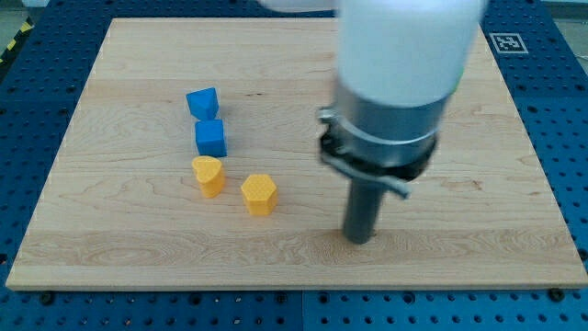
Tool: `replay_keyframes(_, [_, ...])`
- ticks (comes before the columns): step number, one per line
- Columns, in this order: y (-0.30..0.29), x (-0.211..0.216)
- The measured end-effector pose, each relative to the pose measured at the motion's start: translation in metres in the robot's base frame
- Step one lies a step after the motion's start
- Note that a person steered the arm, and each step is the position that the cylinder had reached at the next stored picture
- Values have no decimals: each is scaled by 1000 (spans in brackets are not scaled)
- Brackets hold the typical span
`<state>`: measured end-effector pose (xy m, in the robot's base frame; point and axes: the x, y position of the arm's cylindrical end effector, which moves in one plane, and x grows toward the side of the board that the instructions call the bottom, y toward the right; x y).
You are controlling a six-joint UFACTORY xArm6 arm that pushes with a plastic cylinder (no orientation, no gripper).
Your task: Move your arm to green circle
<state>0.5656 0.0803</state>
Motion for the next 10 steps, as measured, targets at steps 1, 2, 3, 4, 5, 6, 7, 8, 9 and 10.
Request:
replay_keyframes(1, [33, -59])
replay_keyframes(2, [47, -116])
replay_keyframes(3, [53, -141])
replay_keyframes(4, [68, -141])
replay_keyframes(5, [141, -154])
replay_keyframes(6, [155, -159])
replay_keyframes(7, [158, -177])
replay_keyframes(8, [175, -206])
replay_keyframes(9, [184, -213])
replay_keyframes(10, [184, -223])
